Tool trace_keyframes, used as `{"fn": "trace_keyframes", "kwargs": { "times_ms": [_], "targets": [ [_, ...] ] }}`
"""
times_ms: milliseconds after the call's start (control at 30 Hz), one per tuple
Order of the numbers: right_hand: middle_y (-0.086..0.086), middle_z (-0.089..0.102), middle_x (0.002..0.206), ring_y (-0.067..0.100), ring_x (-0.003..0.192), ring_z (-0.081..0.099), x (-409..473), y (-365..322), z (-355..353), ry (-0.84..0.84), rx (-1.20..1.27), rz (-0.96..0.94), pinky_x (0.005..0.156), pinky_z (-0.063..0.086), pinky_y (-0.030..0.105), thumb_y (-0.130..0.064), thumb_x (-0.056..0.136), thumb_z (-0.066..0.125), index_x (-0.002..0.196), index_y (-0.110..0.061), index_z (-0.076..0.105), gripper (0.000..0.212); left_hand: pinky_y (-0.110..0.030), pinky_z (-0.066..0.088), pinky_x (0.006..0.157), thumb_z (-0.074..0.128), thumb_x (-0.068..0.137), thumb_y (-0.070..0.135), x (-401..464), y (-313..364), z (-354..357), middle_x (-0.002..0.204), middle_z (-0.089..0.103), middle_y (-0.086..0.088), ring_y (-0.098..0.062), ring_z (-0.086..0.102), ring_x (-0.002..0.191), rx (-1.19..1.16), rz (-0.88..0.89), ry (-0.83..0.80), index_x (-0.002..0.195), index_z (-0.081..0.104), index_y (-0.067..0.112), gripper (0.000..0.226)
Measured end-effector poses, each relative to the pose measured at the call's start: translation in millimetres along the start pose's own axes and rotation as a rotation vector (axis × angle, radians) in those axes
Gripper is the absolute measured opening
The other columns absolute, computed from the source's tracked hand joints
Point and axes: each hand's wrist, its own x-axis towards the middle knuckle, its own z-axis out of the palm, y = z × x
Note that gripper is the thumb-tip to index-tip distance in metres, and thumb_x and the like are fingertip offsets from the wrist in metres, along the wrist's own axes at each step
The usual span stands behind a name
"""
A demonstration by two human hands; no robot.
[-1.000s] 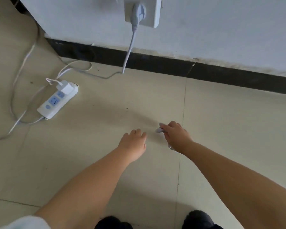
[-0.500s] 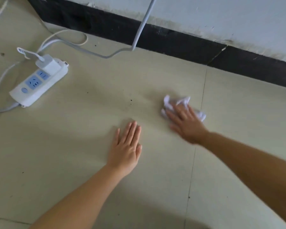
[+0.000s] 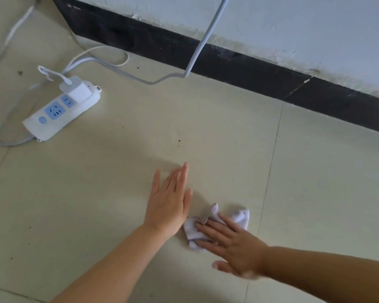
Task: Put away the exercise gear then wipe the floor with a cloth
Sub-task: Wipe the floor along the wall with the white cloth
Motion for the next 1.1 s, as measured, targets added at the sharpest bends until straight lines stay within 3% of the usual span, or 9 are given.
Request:
{"fn": "trace_keyframes", "kwargs": {
  "times_ms": [133,300,433,600,733,800,867,1000,1100],
  "targets": [
    [0.000,0.035,0.152,0.022,0.141,0.023,-13.7,57.1,1.7,-0.078,-0.074,-0.105,0.117,0.003,0.043,-0.050,0.097,0.025,0.144,-0.030,0.030,0.052,-0.056,0.020,0.109,0.035,0.091,0.033,3.5,13.1,0.1,0.128,0.060,-0.010,-0.023,0.058,0.118,0.048,-0.061,-0.054,0.139,0.041,0.009,0.054],
    [0.008,0.000,0.160,0.026,0.147,-0.002,9.1,216.2,-53.9,0.151,0.257,0.820,0.117,-0.003,0.042,-0.049,0.099,0.006,0.150,-0.028,-0.008,0.057,-0.054,0.015,0.111,0.029,0.093,0.036,22.3,42.3,11.6,0.147,0.042,-0.011,-0.025,0.041,0.136,0.046,0.103,-0.116,0.143,0.031,0.012,0.055],
    [0.005,-0.005,0.160,0.022,0.147,-0.007,32.7,218.8,-70.4,0.182,0.411,1.088,0.118,-0.002,0.044,-0.042,0.102,0.012,0.152,-0.027,-0.003,0.054,-0.047,0.010,0.114,0.027,0.094,0.036,50.7,65.3,21.7,0.150,0.036,-0.013,-0.025,0.035,0.139,-0.046,0.081,-0.102,0.145,0.024,0.009,0.059],
    [0.009,0.036,0.151,0.029,0.141,0.030,32.1,49.7,-11.2,0.298,0.291,0.763,0.116,0.012,0.048,-0.046,0.096,0.021,0.146,-0.022,0.035,0.057,-0.056,0.025,0.109,0.028,0.093,0.034,79.4,67.1,19.1,0.146,0.042,-0.017,-0.031,0.040,0.135,-0.091,0.063,-0.111,0.142,0.037,0.000,0.059],
    [-0.001,0.025,0.156,0.020,0.144,0.022,-18.5,-31.7,23.6,0.151,0.270,0.467,0.116,0.011,0.045,-0.047,0.096,0.031,0.148,-0.031,0.027,0.054,-0.058,0.012,0.112,0.013,0.093,0.044,75.3,65.7,24.0,0.155,0.026,-0.011,-0.026,0.024,0.144,0.017,0.161,-0.304,0.146,0.032,0.010,0.066],
    [0.000,0.027,0.155,0.021,0.142,0.025,-64.0,-12.6,43.1,0.124,0.230,0.524,0.115,0.015,0.046,-0.045,0.100,0.026,0.148,-0.031,0.025,0.051,-0.057,0.004,0.114,0.018,0.097,0.044,74.5,68.5,27.5,0.160,0.009,-0.007,-0.023,0.008,0.148,0.080,0.130,-0.371,0.151,0.020,0.014,0.061],
    [0.007,0.030,0.152,0.028,0.139,0.030,-120.0,18.2,58.6,0.226,0.260,0.844,0.113,0.015,0.047,-0.049,0.101,0.014,0.151,-0.032,0.013,0.053,-0.054,-0.003,0.115,0.026,0.100,0.040,73.6,73.3,32.3,0.160,-0.005,-0.005,-0.020,-0.005,0.148,0.118,0.076,-0.395,0.152,0.008,0.017,0.059],
    [0.004,-0.003,0.161,0.027,0.147,-0.001,-207.1,53.7,64.0,0.364,0.830,1.836,0.118,0.003,0.048,-0.044,0.101,0.021,0.152,-0.030,0.003,0.056,-0.056,-0.005,0.114,0.033,0.099,0.037,66.3,78.1,40.2,0.160,-0.003,-0.009,-0.024,-0.005,0.148,0.136,0.069,-0.315,0.152,0.008,0.014,0.063],
    [0.008,-0.005,0.160,0.027,0.147,-0.002,-173.4,42.1,53.1,0.374,0.902,1.950,0.118,0.000,0.048,-0.038,0.102,0.022,0.152,-0.025,0.003,0.056,-0.055,-0.006,0.114,0.027,0.099,0.038,70.0,78.1,37.0,0.160,-0.009,-0.007,-0.022,-0.009,0.147,0.179,0.053,-0.358,0.152,0.002,0.015,0.063]
  ]
}}
